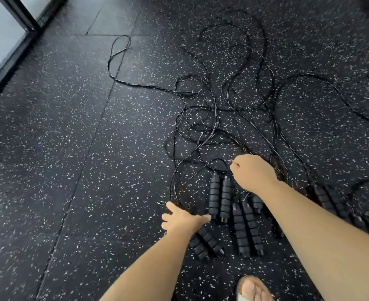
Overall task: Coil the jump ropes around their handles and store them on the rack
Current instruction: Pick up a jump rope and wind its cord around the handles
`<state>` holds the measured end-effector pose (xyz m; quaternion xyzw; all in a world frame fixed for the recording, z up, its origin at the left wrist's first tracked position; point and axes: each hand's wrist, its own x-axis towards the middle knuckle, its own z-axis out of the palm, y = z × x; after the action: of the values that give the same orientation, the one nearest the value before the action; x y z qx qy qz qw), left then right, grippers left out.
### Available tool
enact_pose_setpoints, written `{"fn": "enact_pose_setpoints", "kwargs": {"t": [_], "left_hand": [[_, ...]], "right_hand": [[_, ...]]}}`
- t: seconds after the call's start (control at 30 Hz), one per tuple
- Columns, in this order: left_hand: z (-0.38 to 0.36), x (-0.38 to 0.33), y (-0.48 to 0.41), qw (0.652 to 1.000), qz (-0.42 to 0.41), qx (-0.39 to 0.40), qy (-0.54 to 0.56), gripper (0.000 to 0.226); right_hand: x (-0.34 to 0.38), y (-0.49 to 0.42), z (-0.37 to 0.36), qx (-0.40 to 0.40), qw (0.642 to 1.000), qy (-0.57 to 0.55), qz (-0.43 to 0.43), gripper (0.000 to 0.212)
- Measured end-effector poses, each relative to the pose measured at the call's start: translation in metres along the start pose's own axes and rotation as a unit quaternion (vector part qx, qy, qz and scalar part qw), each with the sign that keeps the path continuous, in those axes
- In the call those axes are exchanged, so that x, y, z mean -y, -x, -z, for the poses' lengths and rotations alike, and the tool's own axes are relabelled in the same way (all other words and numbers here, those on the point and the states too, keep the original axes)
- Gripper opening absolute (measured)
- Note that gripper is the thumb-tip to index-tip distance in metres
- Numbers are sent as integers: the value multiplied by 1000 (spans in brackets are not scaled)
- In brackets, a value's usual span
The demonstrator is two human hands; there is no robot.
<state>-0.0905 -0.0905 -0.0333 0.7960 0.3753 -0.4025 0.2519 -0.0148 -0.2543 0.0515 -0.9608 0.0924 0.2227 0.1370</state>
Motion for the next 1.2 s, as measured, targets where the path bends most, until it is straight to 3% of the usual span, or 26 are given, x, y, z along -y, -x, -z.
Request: {"fn": "enact_pose_setpoints", "kwargs": {"t": [0.1, 0.2, 0.4, 0.53, 0.7, 0.77, 1.2], "left_hand": [[-22, 5, -11, 1000, -24, -4, -10, 136], [-31, 9, -21, 997, -60, -27, -37, 120], [-2, 26, -51, 980, -124, -124, -90, 99], [19, 48, -65, 965, -185, -143, -115, 111], [2, 68, -45, 981, -111, -157, -9, 143], [-6, 66, -43, 982, -93, -161, -27, 146], [10, 69, -67, 983, -118, -135, -43, 111]], "right_hand": [[-8, -8, -11, -33, 999, 27, 12, 24], [-12, -13, -19, -38, 999, 34, 16, 23], [-15, -15, -21, -61, 998, 17, 20, 24], [-15, -14, -21, -66, 998, 7, 13, 24], [-10, -14, -22, -71, 997, 3, 10, 23], [-6, -14, -24, -67, 998, 5, 17, 23], [4, -9, -19, -70, 997, 25, 29, 24]]}}
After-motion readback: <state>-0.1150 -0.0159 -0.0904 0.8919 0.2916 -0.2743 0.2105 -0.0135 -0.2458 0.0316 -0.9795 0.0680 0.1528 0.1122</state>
